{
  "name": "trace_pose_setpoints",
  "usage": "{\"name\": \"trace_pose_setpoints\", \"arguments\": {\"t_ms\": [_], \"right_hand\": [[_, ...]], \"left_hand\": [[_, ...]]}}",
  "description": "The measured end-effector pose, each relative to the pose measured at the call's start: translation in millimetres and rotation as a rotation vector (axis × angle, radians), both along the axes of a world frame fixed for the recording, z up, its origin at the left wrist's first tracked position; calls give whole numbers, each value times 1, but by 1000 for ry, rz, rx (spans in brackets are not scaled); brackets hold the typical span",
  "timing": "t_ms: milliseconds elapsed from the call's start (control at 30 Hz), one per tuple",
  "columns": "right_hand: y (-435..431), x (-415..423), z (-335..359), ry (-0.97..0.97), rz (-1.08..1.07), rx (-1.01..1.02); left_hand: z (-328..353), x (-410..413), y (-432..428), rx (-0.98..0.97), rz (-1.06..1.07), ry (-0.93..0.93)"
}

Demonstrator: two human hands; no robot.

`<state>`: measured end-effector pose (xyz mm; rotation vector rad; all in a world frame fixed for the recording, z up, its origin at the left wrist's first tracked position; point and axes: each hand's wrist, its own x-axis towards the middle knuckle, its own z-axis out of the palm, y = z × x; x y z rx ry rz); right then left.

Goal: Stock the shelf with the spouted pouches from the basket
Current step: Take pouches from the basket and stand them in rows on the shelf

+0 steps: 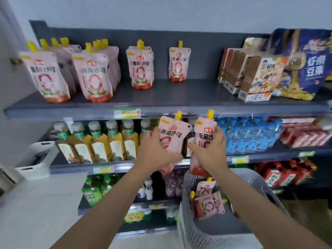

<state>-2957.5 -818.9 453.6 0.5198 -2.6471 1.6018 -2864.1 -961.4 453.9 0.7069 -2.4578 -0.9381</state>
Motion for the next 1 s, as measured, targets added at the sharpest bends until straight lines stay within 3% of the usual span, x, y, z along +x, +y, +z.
{"name": "trace_pose_setpoints", "arguments": {"t_ms": [233, 500, 1000], "right_hand": [[-67, 34, 68, 93, 92, -147], [-113, 13, 108, 329, 67, -248], [-177, -99, 103, 364, 47, -204]], "left_hand": [[68, 41, -58, -61, 142, 264], [112, -9, -111, -184, 311, 397], [91, -174, -200, -124, 481, 335]]}}
